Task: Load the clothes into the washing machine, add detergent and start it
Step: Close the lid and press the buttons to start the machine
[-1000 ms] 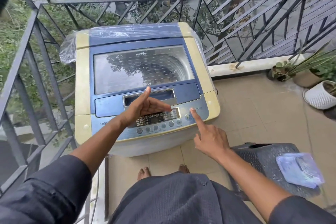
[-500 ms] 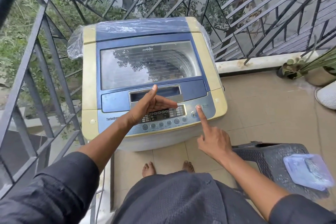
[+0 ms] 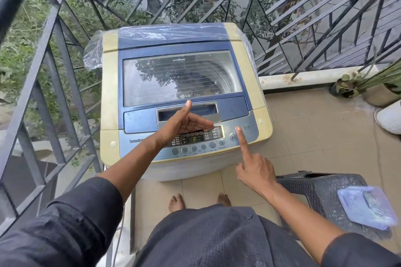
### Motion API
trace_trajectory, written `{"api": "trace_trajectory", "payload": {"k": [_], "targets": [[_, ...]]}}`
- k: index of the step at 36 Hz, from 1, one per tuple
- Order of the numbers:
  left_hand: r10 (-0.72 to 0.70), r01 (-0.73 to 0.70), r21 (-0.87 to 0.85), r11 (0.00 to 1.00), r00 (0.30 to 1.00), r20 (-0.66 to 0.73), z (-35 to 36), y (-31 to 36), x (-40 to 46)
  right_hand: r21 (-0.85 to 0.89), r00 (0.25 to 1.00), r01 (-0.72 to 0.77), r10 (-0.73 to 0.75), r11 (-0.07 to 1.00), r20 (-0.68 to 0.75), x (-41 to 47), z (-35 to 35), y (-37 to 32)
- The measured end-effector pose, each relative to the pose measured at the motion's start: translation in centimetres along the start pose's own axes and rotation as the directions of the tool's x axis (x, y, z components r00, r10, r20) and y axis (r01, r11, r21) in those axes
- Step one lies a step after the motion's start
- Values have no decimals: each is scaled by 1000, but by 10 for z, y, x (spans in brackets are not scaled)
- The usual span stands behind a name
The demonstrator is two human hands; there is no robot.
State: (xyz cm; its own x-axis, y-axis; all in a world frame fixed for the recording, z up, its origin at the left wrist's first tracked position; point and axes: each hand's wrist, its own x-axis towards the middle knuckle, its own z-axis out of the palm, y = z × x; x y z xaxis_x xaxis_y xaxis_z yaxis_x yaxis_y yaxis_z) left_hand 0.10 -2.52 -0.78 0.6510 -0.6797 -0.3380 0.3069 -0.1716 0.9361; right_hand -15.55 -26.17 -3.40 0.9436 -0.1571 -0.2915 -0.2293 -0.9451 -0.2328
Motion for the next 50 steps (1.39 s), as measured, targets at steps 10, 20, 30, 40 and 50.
{"api": "trace_trajectory", "payload": {"k": [10,20,30,40,50], "targets": [[-21,21,-17,1000,1000,-1,0,3,1,-17,1000,16,-16,1000,-21,2,-1,0],[-33,33,-59,998,999,14,-3,3,4,-78,994,104,-105,991,-4,2,-3,-10],[-44,45,-69,997,999,19,-6,2,7,-46,972,234,-232,971,39,-2,-1,-26],[-47,49,-77,996,999,25,-6,2,7,4,934,345,-344,939,96,-5,-1,-43],[-41,42,-94,995,999,12,-5,3,7,-15,911,393,-388,919,138,-5,1,-57]]}}
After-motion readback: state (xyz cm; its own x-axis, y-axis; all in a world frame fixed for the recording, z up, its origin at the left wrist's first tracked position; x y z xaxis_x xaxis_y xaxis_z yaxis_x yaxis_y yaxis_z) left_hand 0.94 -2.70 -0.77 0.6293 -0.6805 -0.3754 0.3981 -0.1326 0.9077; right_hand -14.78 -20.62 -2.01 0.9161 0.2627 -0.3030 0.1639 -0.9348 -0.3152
